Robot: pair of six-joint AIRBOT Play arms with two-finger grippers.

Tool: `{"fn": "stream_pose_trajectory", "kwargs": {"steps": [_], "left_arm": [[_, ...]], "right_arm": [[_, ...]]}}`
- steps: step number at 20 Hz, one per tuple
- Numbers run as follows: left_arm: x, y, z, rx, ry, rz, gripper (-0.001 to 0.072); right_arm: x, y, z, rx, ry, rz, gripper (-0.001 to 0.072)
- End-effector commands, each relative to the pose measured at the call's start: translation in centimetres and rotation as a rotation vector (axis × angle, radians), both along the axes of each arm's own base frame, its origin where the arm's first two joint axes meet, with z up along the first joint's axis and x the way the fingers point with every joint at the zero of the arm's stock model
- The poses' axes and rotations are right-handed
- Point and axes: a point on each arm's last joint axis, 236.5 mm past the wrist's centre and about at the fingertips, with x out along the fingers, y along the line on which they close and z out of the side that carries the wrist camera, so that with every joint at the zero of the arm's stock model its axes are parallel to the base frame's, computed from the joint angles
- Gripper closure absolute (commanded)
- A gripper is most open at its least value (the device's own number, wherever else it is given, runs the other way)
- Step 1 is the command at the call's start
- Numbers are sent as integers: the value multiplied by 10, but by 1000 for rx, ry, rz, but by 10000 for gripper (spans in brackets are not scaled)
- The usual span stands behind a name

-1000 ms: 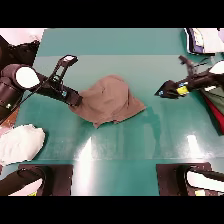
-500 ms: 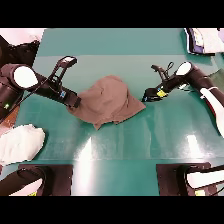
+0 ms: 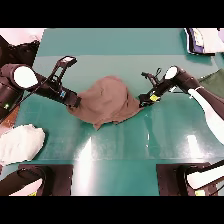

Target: Fold the shirts.

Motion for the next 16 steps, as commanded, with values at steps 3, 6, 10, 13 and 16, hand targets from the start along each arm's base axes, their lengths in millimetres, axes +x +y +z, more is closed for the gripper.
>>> {"fn": "stream_pose_trajectory", "kwargs": {"steps": [3, 6, 10, 13, 16], "left_arm": [[4, -1, 18, -25, -44, 18, 677], [11, -4, 88, -93, -203, 29, 677], [-7, 1, 234, -241, -517, 39, 676], [-45, 9, 333, -358, -733, 21, 677], [-90, 5, 399, -492, -859, -38, 676]], "right_arm": [[1, 11, 43, 22, -123, 56, 696], [14, -1, 143, 64, -352, 31, 696], [6, -28, 318, 122, -789, -60, 697], [-26, -53, 426, 155, -1062, -161, 697], [-66, -80, 495, 142, -1255, -240, 697]]}}
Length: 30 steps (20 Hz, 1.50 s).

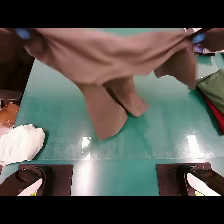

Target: Fold the shirts.

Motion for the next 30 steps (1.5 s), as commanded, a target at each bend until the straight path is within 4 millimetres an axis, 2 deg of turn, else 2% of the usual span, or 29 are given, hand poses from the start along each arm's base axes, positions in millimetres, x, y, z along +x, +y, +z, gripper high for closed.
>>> {"fn": "stream_pose_trajectory", "kwargs": {"steps": [1, 3, 6, 8, 9, 11, 13, 14, 16, 18, 21, 23, 25, 27, 30], "left_arm": [[-63, -4, 87, -147, -184, -105, 676], [-90, -15, 113, -223, -233, -193, 676], [-113, -36, 122, -280, -237, -335, 677], [-110, -42, 120, -292, -217, -357, 677], [-105, -43, 117, -288, -207, -352, 676], [-86, -48, 102, -260, -172, -339, 677], [-49, -51, 67, -187, -100, -284, 676], [-26, -51, 43, -136, -50, -245, 676], [23, -46, -19, -15, 76, -157, 677], [70, -42, -95, 102, 218, -81, 677], [125, -29, -202, 269, 380, 12, 676], [153, -18, -259, 378, 449, 61, 676], [172, -10, -299, 448, 500, 97, 676], [181, -6, -326, 474, 544, 128, 676], [186, 1, -336, 512, 550, 142, 676]], "right_arm": [[-55, -33, 92, 28, -255, -120, 697], [-73, -58, 121, 18, -353, -218, 697], [-85, -101, 154, -4, -452, -404, 698], [-80, -118, 166, -5, -471, -459, 697], [-73, -119, 169, 19, -463, -444, 698], [-49, -112, 159, 107, -400, -357, 697], [-13, -104, 128, 218, -279, -266, 697], [8, -99, 101, 245, -195, -235, 698], [48, -82, 43, 246, -29, -180, 697], [86, -57, -21, 176, 104, -148, 697], [137, -19, -109, 22, 191, -137, 697], [165, 8, -154, -37, 200, -122, 696], [185, 35, -188, -38, 215, -97, 696], [197, 50, -217, -39, 241, -86, 695], [204, 52, -247, -46, 294, -86, 693]]}}
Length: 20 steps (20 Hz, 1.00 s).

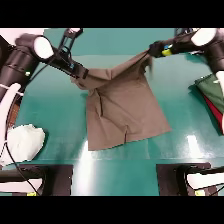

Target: Fold the shirts.

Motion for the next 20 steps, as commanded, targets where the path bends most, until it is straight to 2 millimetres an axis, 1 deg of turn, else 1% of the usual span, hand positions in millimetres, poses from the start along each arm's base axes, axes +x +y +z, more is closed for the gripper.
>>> {"fn": "stream_pose_trajectory", "kwargs": {"steps": [1, 2, 3, 5, 6, 7, 9, 10, 12, 13, 15, 16, 17, 18, 20], "left_arm": [[12, 19, -25, 103, 9, 26, 676], [14, 24, -26, 127, 4, 30, 676], [13, 31, -27, 145, 10, 37, 676], [9, 45, -31, 158, 50, 62, 676], [6, 56, -34, 167, 78, 80, 676], [4, 66, -36, 173, 101, 99, 676], [-1, 83, -40, 182, 144, 130, 676], [-5, 89, -42, 180, 171, 143, 676], [-12, 93, -45, 166, 214, 152, 676], [-15, 94, -46, 167, 228, 153, 676], [-16, 89, -46, 145, 232, 147, 676], [-16, 85, -45, 128, 234, 144, 676], [-16, 81, -45, 113, 236, 140, 676], [-17, 79, -45, 103, 240, 137, 676], [-17, 78, -45, 100, 242, 137, 676]], "right_arm": [[12, 7, -36, -24, 35, 1, 636], [11, 0, -36, -27, 47, -4, 322], [6, -5, -34, -34, 73, 2, 92], [-21, -24, -29, -62, 176, 28, 88], [-39, -36, -31, -79, 239, 44, 89], [-58, -46, -39, -100, 303, 66, 90], [-104, -66, -68, -116, 474, 83, 95], [-126, -74, -86, -115, 551, 80, 152], [-157, -90, -116, -104, 647, 55, 162], [-170, -98, -129, -94, 688, 33, 162], [-195, -111, -150, -73, 778, 2, 164], [-207, -116, -160, -65, 818, 4, 234], [-215, -120, -169, -63, 843, 9, 294], [-221, -123, -177, -57, 860, 4, 294], [-226, -129, -189, -45, 874, -29, 294]]}}
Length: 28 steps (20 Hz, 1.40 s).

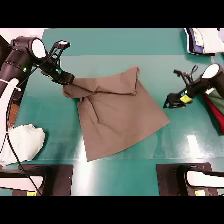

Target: Fold the shirts.

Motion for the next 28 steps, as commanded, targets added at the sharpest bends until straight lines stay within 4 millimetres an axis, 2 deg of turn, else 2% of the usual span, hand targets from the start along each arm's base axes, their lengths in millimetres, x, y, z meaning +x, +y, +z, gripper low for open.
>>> {"fn": "stream_pose_trajectory", "kwargs": {"steps": [1, 7, 9, 15, 16, 19, 20, 22, 24, 28], "left_arm": [[-4, -4, -1, -23, 18, -1, 676], [-5, -5, -1, -25, 24, -2, 676], [-5, -5, -1, -25, 25, -2, 675], [-10, -3, -3, -20, 45, -3, 676], [-11, -3, -3, -17, 51, -4, 675], [-17, 1, -5, 0, 75, -4, 676], [-20, 2, -5, 4, 87, -5, 676], [-32, 5, -8, 18, 140, -7, 676], [-41, 4, -7, 13, 175, -11, 677], [-66, -19, -2, -93, 226, -36, 677]], "right_arm": [[-21, -13, -26, 6, 56, -46, 294], [-11, -18, -33, -7, 17, -76, 298], [-15, -16, -39, 1, 47, -74, 303], [-21, 10, -51, 15, 90, -1, 308], [-22, 13, -54, 17, 99, 8, 379], [-22, 15, -53, 18, 94, 21, 662], [-21, 14, -50, 18, 79, 33, 695], [-13, 3, -36, -18, 23, 35, 696], [7, -18, -9, -83, -65, 35, 696], [74, -49, 66, -136, -316, -65, 697]]}}
